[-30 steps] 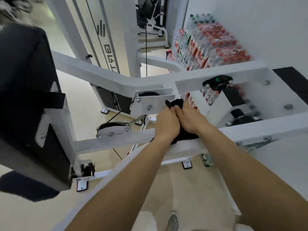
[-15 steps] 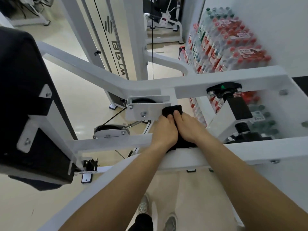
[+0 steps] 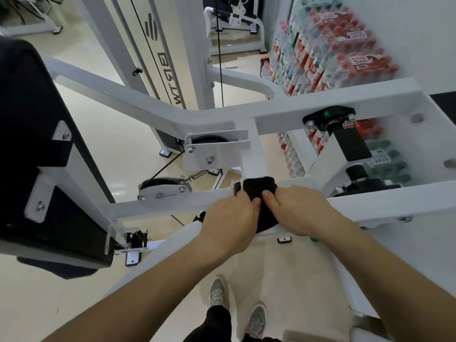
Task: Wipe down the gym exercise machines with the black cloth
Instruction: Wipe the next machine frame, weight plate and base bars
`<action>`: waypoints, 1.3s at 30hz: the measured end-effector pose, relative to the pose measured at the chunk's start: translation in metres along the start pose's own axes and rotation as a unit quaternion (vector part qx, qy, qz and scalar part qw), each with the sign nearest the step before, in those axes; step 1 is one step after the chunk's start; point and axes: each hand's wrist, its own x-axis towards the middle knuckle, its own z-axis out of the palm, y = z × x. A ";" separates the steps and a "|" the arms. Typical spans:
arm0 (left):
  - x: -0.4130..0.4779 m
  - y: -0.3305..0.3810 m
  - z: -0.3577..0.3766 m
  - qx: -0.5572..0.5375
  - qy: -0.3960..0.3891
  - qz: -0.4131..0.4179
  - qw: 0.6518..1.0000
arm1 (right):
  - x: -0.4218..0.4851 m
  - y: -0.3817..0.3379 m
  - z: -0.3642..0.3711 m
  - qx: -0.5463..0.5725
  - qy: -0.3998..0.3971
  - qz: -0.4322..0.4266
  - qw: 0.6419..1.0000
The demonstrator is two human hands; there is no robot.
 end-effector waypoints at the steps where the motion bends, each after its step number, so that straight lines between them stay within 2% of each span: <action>1: -0.004 0.000 -0.003 -0.010 0.006 0.005 1.000 | -0.005 -0.002 -0.001 -0.003 0.013 0.003 1.000; 6: 0.008 0.008 0.000 -0.016 0.004 -0.049 0.999 | -0.006 -0.015 -0.007 0.006 0.008 0.048 0.999; 10: 0.034 0.009 -0.008 -0.158 -0.025 -0.117 0.980 | 0.028 -0.012 -0.008 0.159 0.001 0.121 0.980; 15: 0.049 0.009 -0.013 -0.261 -0.002 -0.147 0.954 | 0.047 -0.008 -0.010 0.210 0.022 0.131 0.969; 18: 0.037 0.003 0.003 -0.220 0.036 -0.107 0.969 | 0.029 -0.010 -0.009 0.166 0.012 0.096 0.981; 20: 0.019 -0.002 0.016 -0.103 0.067 -0.069 0.990 | 0.008 -0.011 -0.008 0.070 -0.004 0.058 0.996; 22: -0.001 -0.004 0.024 0.016 0.089 -0.029 0.996 | -0.017 -0.014 0.000 0.013 0.092 0.025 0.995; 25: -0.017 0.003 0.030 -0.016 0.133 -0.011 0.991 | -0.039 -0.018 0.019 -0.032 0.239 0.023 0.970; 29: -0.023 0.011 0.039 0.012 0.131 0.029 0.991 | -0.059 -0.022 0.045 -0.004 0.293 0.076 0.953; 33: -0.020 0.026 0.042 0.049 0.109 0.118 0.986 | -0.082 -0.009 0.063 -0.005 0.345 0.147 0.927; 36: -0.002 0.041 0.037 0.061 0.077 0.175 0.980 | -0.092 0.001 0.074 0.052 0.424 0.203 0.881; 39: 0.025 0.062 0.024 0.050 0.012 0.231 0.972 | -0.099 0.006 0.074 0.132 0.471 0.293 0.821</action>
